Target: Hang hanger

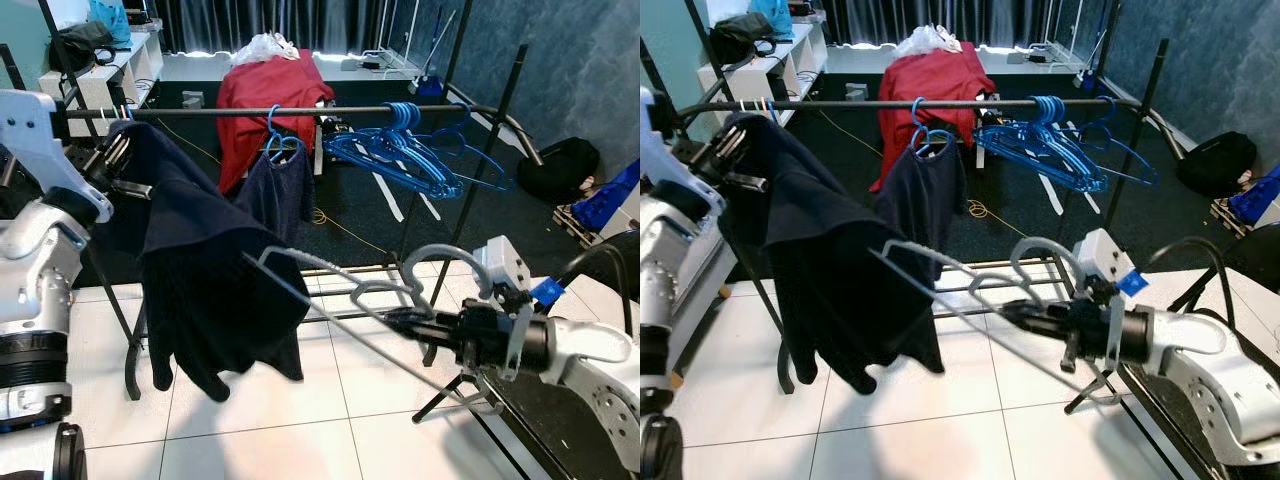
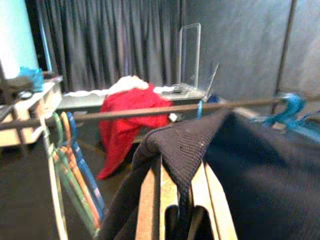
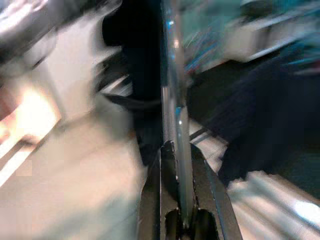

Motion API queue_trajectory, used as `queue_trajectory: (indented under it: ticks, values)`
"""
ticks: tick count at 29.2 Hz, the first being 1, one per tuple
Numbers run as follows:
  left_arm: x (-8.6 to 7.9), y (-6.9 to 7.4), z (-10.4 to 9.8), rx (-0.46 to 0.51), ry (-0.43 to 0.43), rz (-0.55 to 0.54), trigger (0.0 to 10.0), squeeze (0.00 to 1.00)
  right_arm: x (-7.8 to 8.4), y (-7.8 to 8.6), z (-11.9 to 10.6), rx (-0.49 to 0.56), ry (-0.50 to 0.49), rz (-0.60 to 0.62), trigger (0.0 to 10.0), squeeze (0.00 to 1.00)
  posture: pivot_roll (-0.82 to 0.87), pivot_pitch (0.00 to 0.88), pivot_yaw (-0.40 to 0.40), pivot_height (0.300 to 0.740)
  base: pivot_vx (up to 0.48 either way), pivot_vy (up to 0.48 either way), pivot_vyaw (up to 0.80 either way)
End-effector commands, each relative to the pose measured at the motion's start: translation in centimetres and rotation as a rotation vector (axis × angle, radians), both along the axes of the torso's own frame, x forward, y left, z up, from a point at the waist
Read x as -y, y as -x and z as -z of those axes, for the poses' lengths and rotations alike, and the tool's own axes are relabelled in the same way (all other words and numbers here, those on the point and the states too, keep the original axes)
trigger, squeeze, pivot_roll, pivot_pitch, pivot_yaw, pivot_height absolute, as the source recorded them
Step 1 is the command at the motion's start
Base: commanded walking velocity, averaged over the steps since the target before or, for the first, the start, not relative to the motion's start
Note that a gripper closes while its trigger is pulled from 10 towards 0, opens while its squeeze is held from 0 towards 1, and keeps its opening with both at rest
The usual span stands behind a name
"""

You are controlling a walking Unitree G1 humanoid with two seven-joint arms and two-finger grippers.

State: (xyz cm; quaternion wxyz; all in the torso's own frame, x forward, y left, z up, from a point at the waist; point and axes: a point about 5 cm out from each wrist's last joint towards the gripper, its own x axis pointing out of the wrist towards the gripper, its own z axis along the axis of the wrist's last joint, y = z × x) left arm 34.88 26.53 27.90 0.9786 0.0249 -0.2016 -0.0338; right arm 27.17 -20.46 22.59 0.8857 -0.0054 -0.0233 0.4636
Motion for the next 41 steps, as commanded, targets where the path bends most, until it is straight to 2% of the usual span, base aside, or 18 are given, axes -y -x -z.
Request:
queue_trajectory:
  ticks: [1, 2, 6, 7, 8, 13, 15, 18, 25, 28, 30, 31, 33, 35, 36, 37, 39, 41]
  values:
    - [-1.3, -0.1, 2.1, -0.076, 0.0, -0.113, 3.4, 0.0, 2.0, -0.7, -0.6, 0.05, -0.075, 0.135, 0.8, 0.0, -0.02, 0.062, -0.012, 0.74, 0.0, 0.0, 0.0]
    - [-1.9, 0.0, 3.0, -0.105, 0.016, -0.152, 3.1, 0.0, 2.7, -0.9, 0.2, 0.024, -0.065, 0.176, 0.7, 0.0, -0.02, 0.06, -0.014, 0.74, 0.0, 0.0, 0.0]
    - [-1.9, 0.0, 3.0, -0.105, 0.016, -0.152, 3.1, 0.0, 2.7, -0.9, 0.2, 0.024, -0.065, 0.176, 0.7, 0.0, -0.02, 0.06, -0.014, 0.74, 0.0, 0.0, 0.0]
    - [-2.3, 0.2, 3.7, -0.123, 0.043, -0.172, 3.4, 0.0, 3.0, -0.9, 1.0, -0.01, -0.053, 0.194, 0.2, 0.0, -0.02, 0.059, -0.017, 0.74, 0.0, 0.0, 0.0]
    - [-2.6, 0.3, 4.2, -0.129, 0.064, -0.206, 3.3, 0.0, 3.1, -0.7, 1.7, -0.061, -0.052, 0.184, 10.0, 0.0, -0.02, 0.054, -0.021, 0.74, 0.0, 0.0, 0.0]
    - [-1.2, 0.2, 2.2, -0.027, 0.074, -0.176, 3.8, 0.0, 1.1, 2.5, 4.9, -0.293, 0.175, -0.104, 10.0, 0.0, -0.02, 0.047, -0.032, 0.74, 0.0, 0.0, 0.0]
    - [-1.2, 0.2, 2.2, -0.027, 0.074, -0.176, 3.8, 0.0, 1.1, 2.5, 4.9, -0.293, 0.175, -0.104, 10.0, 0.0, -0.02, 0.047, -0.032, 0.74, 0.0, 0.0, 0.0]
    - [1.0, -0.1, 0.7, 0.037, 0.06, -0.088, 4.3, 0.0, 0.3, 3.7, 5.6, -0.362, 0.243, -0.21, 10.0, 0.0, -0.02, 0.046, -0.03, 0.74, 0.0, 0.0, 0.0]
    - [2.3, -0.4, 0.6, 0.041, 0.068, -0.026, 4.6, 0.0, -0.5, 4.3, 3.6, -0.293, 0.073, -0.282, 10.0, 0.0, -0.03, 0.05, -0.021, 0.74, 0.0, 0.0, 0.0]
    - [2.8, -0.4, 0.3, 0.052, 0.121, 0.022, 4.7, 0.0, -0.6, 4.8, 4.5, -0.342, 0.138, -0.29, 10.0, 0.0, -0.03, 0.052, -0.019, 0.74, 0.0, 0.0, 0.0]
    - [4.8, 0.1, -0.8, 0.107, 0.161, 0.165, 4.9, 0.0, -1.3, 5.6, 5.8, -0.403, 0.184, -0.341, 10.0, 0.0, -0.03, 0.052, -0.02, 0.74, 0.0, 0.0, 0.0]
    - [4.8, 0.1, -0.8, 0.107, 0.161, 0.165, 4.9, 0.0, -1.3, 5.6, 5.8, -0.403, 0.184, -0.341, 10.0, 0.0, -0.03, 0.052, -0.02, 0.74, 0.0, 0.0, 0.0]
    - [7.4, 1.3, -2.5, 0.18, 0.187, 0.357, 5.1, 0.0, -1.9, 4.5, 6.4, -0.372, 0.216, -0.253, 10.0, 0.0, -0.03, 0.057, -0.027, 0.74, 0.0, 0.0, 0.0]
    - [8.2, 1.8, -3.0, 0.202, 0.193, 0.422, 5.1, 0.0, -2.0, 3.8, 6.4, -0.355, 0.217, -0.203, 10.0, 0.0, -0.03, 0.057, -0.027, 0.74, 0.0, 0.0, 0.0]
    - [9.6, 2.7, -3.6, 0.233, 0.186, 0.525, 5.6, 0.0, -2.1, 2.8, 6.0, -0.327, 0.181, -0.146, 10.0, 0.0, -0.03, 0.056, -0.026, 0.74, 0.0, 0.0, 0.0]
    - [9.6, 2.7, -3.6, 0.233, 0.186, 0.525, 5.6, 0.0, -2.1, 2.8, 6.0, -0.327, 0.181, -0.146, 10.0, 0.0, -0.03, 0.056, -0.026, 0.74, 0.0, 0.0, 0.0]
    - [11.5, 4.2, -4.2, 0.268, 0.148, 0.672, 6.3, 0.0, -2.2, 1.4, 4.8, -0.291, 0.062, -0.082, 10.0, 0.0, -0.03, 0.062, -0.027, 0.74, 0.0, 0.0, 0.0]
    - [12.1, 4.5, -4.3, 0.274, 0.14, 0.711, 6.4, 0.0, -2.4, 1.1, 4.5, -0.291, 0.034, -0.072, 10.0, 0.0, -0.03, 0.063, -0.028, 0.74, 0.0, 0.0, 0.0]
